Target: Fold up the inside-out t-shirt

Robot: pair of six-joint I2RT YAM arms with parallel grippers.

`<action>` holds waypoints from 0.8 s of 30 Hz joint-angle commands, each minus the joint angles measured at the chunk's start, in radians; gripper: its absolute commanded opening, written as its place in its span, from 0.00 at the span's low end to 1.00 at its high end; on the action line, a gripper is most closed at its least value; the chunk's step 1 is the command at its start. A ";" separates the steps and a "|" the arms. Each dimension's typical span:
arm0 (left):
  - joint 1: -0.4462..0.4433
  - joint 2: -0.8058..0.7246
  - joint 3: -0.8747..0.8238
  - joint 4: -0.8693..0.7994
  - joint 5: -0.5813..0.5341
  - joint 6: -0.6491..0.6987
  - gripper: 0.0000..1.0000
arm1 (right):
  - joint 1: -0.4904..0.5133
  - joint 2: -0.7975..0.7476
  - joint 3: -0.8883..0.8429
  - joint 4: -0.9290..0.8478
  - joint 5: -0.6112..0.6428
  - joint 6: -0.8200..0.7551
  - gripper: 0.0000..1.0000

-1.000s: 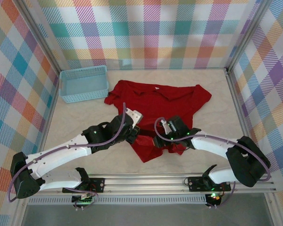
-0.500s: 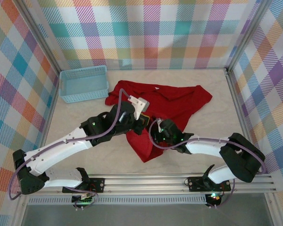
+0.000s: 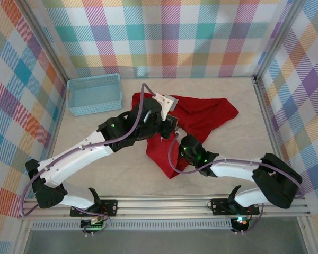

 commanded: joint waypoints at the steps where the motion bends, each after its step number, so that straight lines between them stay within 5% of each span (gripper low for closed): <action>1: 0.009 0.024 0.060 -0.065 -0.048 0.006 0.00 | 0.043 -0.044 0.052 -0.078 -0.030 -0.026 0.70; 8: 0.020 0.038 0.069 -0.045 0.065 0.007 0.00 | 0.049 0.063 0.087 -0.065 -0.087 0.034 0.68; 14: 0.004 -0.027 0.034 0.006 0.133 0.013 0.00 | -0.131 0.180 0.169 -0.024 -0.225 0.080 0.62; 24: 0.004 -0.127 0.001 0.048 0.145 0.010 0.00 | -0.304 0.340 0.345 -0.109 -0.248 0.185 0.67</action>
